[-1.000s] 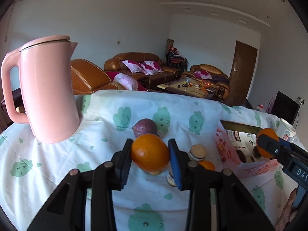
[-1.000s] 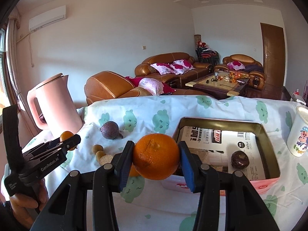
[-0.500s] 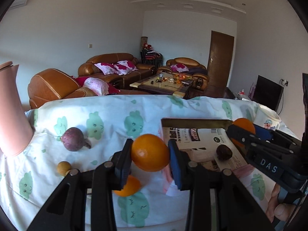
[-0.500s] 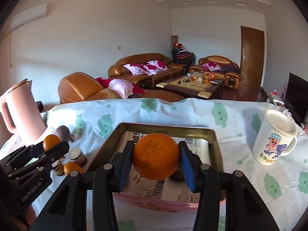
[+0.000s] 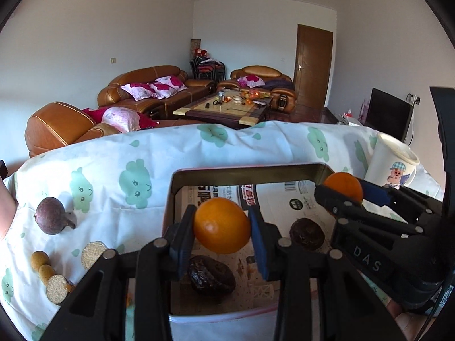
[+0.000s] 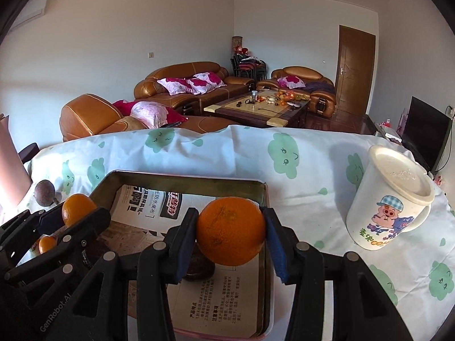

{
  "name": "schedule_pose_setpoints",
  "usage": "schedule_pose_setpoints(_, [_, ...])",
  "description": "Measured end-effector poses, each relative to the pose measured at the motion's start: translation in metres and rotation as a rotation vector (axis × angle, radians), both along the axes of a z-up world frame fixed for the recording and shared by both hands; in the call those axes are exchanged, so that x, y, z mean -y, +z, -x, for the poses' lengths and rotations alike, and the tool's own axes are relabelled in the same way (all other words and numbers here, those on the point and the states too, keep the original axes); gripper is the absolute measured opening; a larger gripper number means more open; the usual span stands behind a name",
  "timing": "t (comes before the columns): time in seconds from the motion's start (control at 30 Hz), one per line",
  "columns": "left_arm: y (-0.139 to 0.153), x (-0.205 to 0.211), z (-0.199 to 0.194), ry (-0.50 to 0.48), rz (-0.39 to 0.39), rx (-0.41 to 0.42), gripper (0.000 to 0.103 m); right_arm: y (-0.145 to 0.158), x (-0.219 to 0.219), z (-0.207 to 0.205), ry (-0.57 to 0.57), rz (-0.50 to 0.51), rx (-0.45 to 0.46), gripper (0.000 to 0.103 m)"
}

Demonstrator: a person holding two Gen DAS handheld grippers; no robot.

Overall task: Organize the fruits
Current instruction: 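Carry the orange with the right gripper into the tin tray and release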

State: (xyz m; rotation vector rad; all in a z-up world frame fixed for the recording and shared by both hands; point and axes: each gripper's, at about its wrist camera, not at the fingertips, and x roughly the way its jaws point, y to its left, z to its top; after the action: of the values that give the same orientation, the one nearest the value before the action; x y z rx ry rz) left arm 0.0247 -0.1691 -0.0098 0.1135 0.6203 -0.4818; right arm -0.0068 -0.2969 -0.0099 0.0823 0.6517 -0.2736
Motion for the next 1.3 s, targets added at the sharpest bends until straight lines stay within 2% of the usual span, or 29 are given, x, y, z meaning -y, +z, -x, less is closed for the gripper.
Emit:
schedule_pose_setpoints(0.17, [-0.002, 0.004, -0.001, -0.002, -0.014, -0.012, 0.038, -0.009, -0.004, -0.01, 0.031, 0.009, -0.044, 0.049])
schedule_pose_setpoints(0.3, [-0.003, 0.002, -0.002, 0.012, -0.01, -0.022, 0.04, -0.009, -0.007, -0.009, 0.049, 0.009, -0.041, 0.05])
schedule_pose_setpoints(0.47, [0.003, -0.002, 0.006, 0.048, -0.008, 0.035, 0.049, -0.011, -0.005, -0.01, 0.065, -0.017, -0.051, 0.05])
schedule_pose_setpoints(0.57, [0.007, -0.006, 0.008, 0.082, -0.009, 0.06, 0.065, -0.009, -0.001, -0.006, 0.063, -0.036, -0.034, 0.05])
schedule_pose_setpoints(0.6, [0.008, -0.009, 0.007, 0.096, -0.005, 0.064, 0.073, -0.008, 0.0, -0.005, 0.056, -0.04, -0.027, 0.05])
schedule_pose_setpoints(0.67, [0.012, -0.017, 0.007, 0.131, 0.022, 0.069, 0.085, -0.005, 0.005, -0.002, 0.046, -0.06, -0.005, 0.055])
schedule_pose_setpoints(0.73, [0.016, -0.026, 0.007, 0.167, 0.054, 0.071, 0.101, -0.001, 0.01, 0.002, 0.055, -0.11, 0.024, 0.064])
schedule_pose_setpoints(0.77, [0.018, -0.03, 0.007, 0.175, 0.069, 0.074, 0.103, 0.001, 0.013, 0.003, 0.058, -0.138, 0.037, 0.065])
schedule_pose_setpoints(0.83, [0.022, -0.034, 0.01, 0.17, 0.083, 0.082, 0.103, 0.005, 0.015, 0.007, 0.058, -0.168, 0.068, 0.075])
schedule_pose_setpoints(0.9, [0.024, -0.035, 0.014, 0.17, 0.062, 0.099, 0.103, 0.009, 0.014, 0.012, 0.051, -0.155, 0.102, 0.077])
schedule_pose_setpoints(1.1, [0.025, -0.051, 0.023, 0.192, 0.03, 0.123, 0.103, 0.019, 0.007, 0.024, -0.027, -0.066, 0.184, 0.078])
schedule_pose_setpoints(1.3, [0.015, -0.074, 0.023, 0.234, -0.008, 0.126, 0.103, 0.017, 0.002, 0.03, -0.051, -0.068, 0.2, 0.078])
